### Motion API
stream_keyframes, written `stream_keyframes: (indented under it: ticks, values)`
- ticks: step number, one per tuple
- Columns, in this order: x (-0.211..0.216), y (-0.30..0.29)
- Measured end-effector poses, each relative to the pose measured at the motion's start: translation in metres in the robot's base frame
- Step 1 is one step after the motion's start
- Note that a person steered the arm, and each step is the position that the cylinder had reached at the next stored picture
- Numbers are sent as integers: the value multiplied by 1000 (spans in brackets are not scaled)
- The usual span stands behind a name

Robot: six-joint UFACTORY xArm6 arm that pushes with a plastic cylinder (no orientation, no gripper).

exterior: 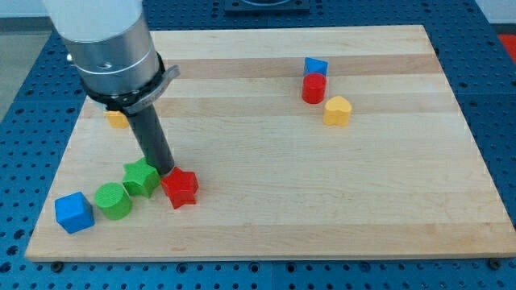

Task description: Slide the red star to the right of the green star

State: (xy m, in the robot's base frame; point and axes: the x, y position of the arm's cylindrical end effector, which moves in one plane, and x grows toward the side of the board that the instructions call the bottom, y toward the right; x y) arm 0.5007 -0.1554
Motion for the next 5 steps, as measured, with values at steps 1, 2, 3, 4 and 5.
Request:
stream_keyframes:
  ticks: [1, 2, 3, 4, 5]
  values:
    - [0, -6]
    - [0, 5]
    - [0, 38]
    - [0, 64]
    - [0, 77]
